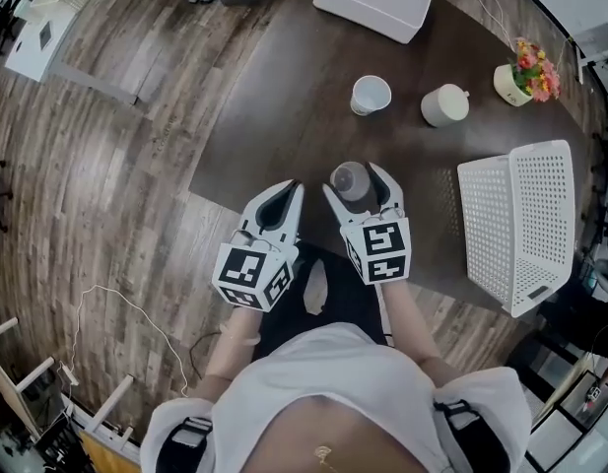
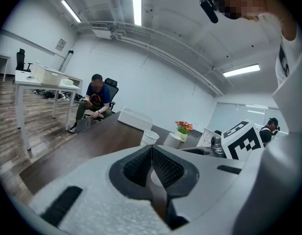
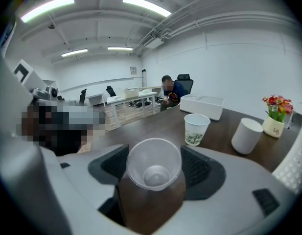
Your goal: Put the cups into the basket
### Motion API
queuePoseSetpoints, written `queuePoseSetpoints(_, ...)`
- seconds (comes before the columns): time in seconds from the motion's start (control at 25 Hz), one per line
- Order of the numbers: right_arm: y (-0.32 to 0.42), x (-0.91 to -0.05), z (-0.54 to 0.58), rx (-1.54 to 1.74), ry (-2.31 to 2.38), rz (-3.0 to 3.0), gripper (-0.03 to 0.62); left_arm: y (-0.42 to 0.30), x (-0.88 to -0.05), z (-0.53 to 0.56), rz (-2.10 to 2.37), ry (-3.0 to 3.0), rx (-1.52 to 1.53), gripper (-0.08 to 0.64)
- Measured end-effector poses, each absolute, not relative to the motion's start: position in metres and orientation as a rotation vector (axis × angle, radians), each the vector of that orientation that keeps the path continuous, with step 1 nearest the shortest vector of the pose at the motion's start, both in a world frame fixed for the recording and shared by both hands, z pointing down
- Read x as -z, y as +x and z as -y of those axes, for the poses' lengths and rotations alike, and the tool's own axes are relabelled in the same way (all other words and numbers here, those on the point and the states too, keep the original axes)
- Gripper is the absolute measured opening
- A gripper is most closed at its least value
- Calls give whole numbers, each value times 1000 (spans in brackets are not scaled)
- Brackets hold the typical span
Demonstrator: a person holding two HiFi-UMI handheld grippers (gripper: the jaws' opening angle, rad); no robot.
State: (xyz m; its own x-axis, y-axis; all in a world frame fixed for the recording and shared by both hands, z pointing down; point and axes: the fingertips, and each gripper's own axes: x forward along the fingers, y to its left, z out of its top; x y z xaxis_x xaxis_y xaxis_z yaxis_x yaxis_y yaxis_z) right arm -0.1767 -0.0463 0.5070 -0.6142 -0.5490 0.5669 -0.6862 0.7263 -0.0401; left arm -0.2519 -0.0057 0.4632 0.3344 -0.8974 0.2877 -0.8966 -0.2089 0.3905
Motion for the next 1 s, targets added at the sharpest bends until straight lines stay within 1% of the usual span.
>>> queuePoseSetpoints(0.6, -55, -440, 35, -309, 1402, 2326, 337, -126, -418, 16, 1173, 2447, -16, 11)
queuePoseSetpoints(1.0, 50, -428, -2, -371, 1737, 2141, 337, -28, -407, -1, 820, 2619, -73, 11)
